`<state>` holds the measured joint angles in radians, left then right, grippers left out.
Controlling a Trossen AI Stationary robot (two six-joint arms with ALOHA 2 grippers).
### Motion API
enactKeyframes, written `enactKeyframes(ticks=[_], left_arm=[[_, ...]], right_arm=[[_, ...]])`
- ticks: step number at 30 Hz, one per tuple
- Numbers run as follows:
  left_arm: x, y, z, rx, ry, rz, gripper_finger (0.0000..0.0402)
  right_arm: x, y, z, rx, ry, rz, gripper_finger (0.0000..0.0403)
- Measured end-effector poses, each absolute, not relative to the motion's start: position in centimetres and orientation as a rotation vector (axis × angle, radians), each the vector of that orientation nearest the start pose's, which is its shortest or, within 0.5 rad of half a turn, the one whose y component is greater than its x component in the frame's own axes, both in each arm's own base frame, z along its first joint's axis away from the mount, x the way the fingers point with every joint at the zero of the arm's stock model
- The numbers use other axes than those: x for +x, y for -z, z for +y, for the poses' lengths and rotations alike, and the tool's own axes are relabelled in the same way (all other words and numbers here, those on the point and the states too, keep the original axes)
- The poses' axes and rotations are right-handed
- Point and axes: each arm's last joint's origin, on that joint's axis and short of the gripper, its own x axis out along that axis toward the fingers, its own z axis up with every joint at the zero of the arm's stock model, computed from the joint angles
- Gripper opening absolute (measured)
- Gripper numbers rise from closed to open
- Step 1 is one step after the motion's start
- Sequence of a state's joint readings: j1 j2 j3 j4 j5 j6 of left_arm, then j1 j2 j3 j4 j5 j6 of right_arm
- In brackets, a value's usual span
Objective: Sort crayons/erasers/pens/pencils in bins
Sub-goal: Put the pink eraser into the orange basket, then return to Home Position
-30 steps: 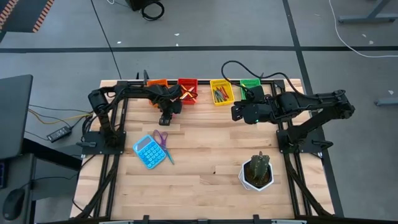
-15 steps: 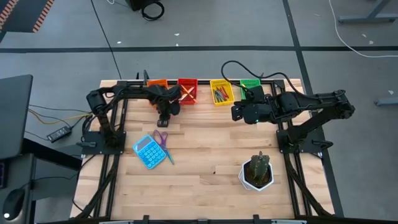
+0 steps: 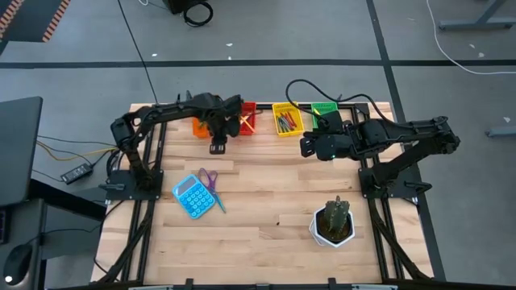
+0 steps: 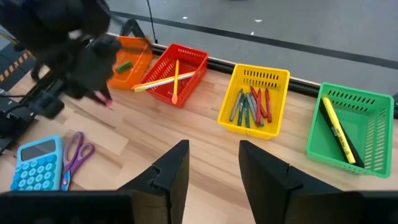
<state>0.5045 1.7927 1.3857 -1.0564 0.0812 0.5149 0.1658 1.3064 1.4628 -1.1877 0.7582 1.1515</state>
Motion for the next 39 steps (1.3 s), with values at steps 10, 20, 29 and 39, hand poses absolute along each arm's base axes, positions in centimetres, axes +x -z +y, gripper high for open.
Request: enactKeyframes(ticks=[10,20,29,39], left_arm=[[26.9,-26.3,22.1,-0.029,-0.120,1.369,0.0054],[21.1,-24.0,28.2,-0.143,-0.335,1.324,0.0048],[20.5,-22.1,28.0,-0.225,-0.338,1.312,0.0031],[22.4,-23.5,26.4,-0.272,-0.321,1.333,0.0006]], right_arm=[[23.0,-37.9,1.9,0.595,0.940,0.522,0.0145],[23.0,-37.9,1.9,0.601,0.936,0.526,0.0145],[23.0,-37.9,1.9,0.602,0.937,0.525,0.0145],[22.9,-37.9,1.9,0.595,0.942,0.524,0.0145]])
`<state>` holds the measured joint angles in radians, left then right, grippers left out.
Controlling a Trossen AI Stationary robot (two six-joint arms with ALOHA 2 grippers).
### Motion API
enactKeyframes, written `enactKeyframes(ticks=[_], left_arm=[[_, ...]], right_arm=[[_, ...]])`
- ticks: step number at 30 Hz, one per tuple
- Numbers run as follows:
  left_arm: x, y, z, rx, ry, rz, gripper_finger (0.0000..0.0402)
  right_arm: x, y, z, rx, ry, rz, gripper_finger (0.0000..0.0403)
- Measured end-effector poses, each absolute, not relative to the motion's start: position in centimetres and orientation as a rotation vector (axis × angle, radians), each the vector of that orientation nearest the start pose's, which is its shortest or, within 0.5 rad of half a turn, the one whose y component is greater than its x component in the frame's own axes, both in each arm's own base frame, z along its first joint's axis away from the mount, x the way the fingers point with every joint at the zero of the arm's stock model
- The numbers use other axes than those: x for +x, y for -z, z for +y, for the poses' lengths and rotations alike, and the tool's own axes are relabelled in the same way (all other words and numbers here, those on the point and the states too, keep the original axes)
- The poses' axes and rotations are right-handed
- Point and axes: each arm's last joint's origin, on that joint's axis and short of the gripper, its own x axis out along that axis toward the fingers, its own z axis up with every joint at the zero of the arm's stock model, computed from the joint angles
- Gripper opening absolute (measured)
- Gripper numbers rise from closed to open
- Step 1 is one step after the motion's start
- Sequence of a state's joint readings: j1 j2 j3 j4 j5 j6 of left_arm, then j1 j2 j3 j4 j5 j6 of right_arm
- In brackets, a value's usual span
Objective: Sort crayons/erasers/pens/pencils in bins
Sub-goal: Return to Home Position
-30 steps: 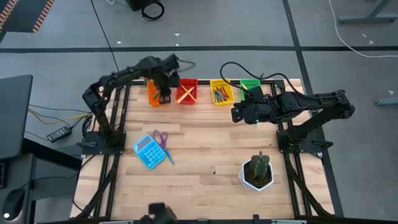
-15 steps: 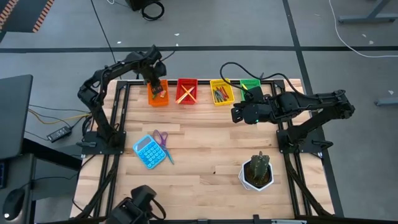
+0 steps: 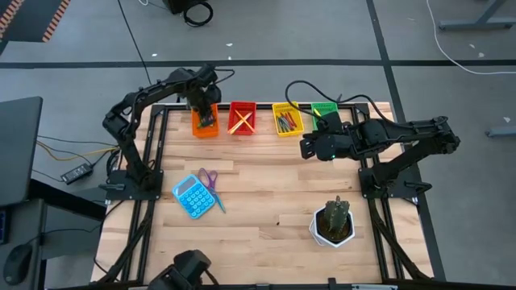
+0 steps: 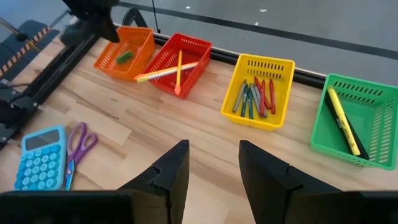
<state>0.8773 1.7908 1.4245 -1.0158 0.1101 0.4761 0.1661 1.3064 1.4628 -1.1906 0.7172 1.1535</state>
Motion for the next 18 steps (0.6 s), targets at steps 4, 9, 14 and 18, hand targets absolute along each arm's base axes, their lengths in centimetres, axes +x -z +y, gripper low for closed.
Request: enactKeyframes(ticks=[4,9,14,18], left_arm=[[22.5,-26.3,24.8,-0.314,-0.271,1.284,0.0005],[21.1,-31.7,21.9,-0.425,-0.266,0.962,0.0003],[18.9,-36.0,17.4,-0.385,-0.332,0.636,0.0002],[17.2,-37.3,13.7,-0.404,-0.352,0.381,0.0002]], right_arm=[[22.7,-37.9,1.9,0.569,0.929,0.551,0.0145],[20.9,-39.2,1.6,0.559,0.891,0.512,0.0128],[18.3,-40.5,1.1,0.510,0.825,0.449,0.0069],[16.4,-40.3,0.9,0.521,0.682,0.364,0.0010]])
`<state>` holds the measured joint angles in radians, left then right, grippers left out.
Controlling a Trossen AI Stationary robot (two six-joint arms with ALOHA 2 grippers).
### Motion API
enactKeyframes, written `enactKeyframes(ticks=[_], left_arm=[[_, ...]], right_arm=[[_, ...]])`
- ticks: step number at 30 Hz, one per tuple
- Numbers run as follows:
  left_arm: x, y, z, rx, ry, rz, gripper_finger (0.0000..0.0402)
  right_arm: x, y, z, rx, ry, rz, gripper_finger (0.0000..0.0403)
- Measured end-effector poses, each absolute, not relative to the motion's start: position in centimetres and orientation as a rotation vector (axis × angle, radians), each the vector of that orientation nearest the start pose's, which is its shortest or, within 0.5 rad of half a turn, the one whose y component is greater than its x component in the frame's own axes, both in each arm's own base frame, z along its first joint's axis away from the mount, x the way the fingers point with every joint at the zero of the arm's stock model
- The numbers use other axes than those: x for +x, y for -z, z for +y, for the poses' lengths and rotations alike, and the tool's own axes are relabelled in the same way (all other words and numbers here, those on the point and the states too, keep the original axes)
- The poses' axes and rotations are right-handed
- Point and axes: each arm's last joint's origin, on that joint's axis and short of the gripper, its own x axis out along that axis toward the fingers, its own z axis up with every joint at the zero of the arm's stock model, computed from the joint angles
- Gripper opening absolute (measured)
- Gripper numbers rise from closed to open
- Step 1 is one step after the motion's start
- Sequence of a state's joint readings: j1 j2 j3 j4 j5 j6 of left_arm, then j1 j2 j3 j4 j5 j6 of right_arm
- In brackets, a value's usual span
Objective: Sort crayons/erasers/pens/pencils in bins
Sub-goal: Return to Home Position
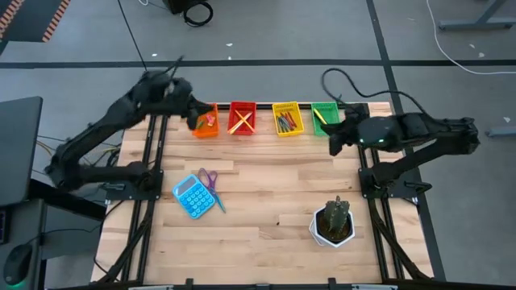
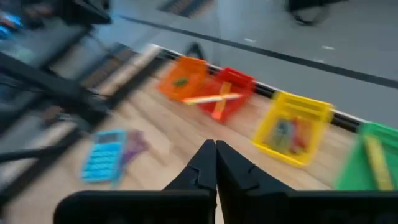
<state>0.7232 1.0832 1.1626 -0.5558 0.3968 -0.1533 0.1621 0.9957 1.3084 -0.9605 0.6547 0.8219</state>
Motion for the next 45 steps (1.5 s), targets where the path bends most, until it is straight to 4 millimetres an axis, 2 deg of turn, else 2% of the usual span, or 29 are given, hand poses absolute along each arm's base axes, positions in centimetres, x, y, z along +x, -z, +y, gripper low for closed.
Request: enactKeyframes(ticks=[3,9,13,20,26,29,33,38,41,45], left_arm=[[16.1,-36.4,11.4,-0.445,-0.325,0.241,0.0002],[13.7,-32.1,7.9,-0.601,-0.239,0.057,0.0002],[11.8,-29.7,6.2,-0.687,-0.219,-0.039,0.0003],[9.0,-26.0,4.1,-0.805,-0.260,-0.174,0.0003],[8.3,-23.7,3.1,-0.876,-0.217,-0.208,0.0002],[8.5,-22.7,2.6,-0.883,-0.173,-0.175,0.0002],[9.1,-20.6,2.3,-0.879,-0.172,-0.156,0.0002],[9.9,-17.6,1.9,-0.897,-0.126,-0.168,0.0002],[10.0,-17.1,1.9,-0.846,-0.143,-0.110,0.0002],[10.0,-17.0,2.0,-0.863,-0.176,-0.117,0.0005]], right_arm=[[15.4,-38.7,0.6,0.587,0.612,0.250,0.0008],[14.7,-32.6,0.3,0.737,0.503,0.147,0.0007],[14.1,-29.6,0.2,0.809,0.463,0.079,0.0007],[12.4,-24.7,0.0,0.935,0.414,-0.049,0.0006],[11.6,-20.3,-0.2,1.060,0.440,-0.162,0.0006],[11.5,-18.7,-0.3,1.106,0.452,-0.223,0.0006],[11.4,-16.7,-0.2,1.157,0.470,-0.212,0.0006],[11.4,-15.9,0.0,1.173,0.452,-0.201,0.0006],[11.4,-15.9,0.0,1.095,0.461,-0.180,0.0006],[11.3,-15.2,0.0,0.858,0.500,-0.059,0.0006]])
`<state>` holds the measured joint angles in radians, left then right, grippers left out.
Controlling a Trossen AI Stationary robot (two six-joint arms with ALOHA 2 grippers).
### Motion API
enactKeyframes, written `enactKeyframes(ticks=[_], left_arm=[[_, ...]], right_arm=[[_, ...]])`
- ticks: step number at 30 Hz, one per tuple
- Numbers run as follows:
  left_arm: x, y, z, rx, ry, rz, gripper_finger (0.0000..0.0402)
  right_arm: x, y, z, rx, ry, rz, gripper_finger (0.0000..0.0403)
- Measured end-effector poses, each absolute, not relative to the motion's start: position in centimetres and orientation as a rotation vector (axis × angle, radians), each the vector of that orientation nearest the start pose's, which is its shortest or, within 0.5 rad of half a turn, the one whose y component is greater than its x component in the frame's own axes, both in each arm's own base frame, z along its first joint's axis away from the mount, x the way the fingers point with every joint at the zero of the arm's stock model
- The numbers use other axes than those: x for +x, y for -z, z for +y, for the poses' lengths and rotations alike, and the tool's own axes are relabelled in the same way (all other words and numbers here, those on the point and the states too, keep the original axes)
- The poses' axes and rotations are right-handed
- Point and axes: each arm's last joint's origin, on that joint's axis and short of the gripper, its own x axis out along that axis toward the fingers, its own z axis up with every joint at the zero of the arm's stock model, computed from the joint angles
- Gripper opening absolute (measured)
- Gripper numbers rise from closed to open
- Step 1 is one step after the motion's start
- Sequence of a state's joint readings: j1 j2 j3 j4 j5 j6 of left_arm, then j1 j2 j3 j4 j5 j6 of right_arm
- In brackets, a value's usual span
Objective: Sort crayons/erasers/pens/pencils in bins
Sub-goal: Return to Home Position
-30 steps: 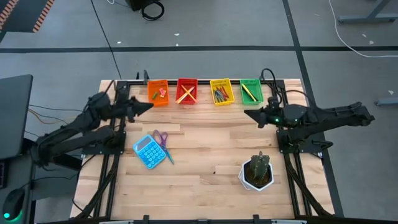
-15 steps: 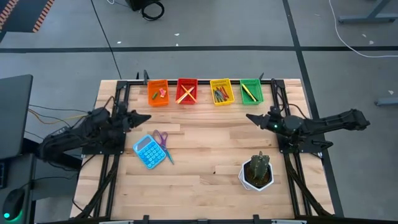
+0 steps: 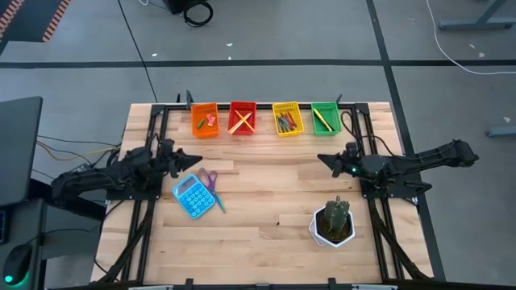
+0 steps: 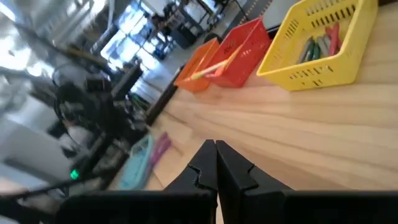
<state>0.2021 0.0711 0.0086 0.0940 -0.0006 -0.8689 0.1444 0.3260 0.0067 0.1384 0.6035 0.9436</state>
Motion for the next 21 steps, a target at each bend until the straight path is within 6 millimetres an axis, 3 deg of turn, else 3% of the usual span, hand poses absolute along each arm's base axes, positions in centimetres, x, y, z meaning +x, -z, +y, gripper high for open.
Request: enactKeyframes(ticks=[8,16,21], left_arm=[[9.95,-16.65,2.07,-0.799,-0.196,-0.078,0.0040],[9.95,-16.87,2.07,-0.866,-0.183,-0.108,0.0037],[9.94,-17.10,2.08,-0.844,-0.177,-0.130,0.0030]], right_arm=[[11.28,-15.15,0.07,0.829,0.478,-0.010,0.0006],[11.18,-15.19,-0.14,0.937,0.552,-0.085,0.0006],[11.23,-15.74,-0.20,0.720,0.561,-0.083,0.0006]])
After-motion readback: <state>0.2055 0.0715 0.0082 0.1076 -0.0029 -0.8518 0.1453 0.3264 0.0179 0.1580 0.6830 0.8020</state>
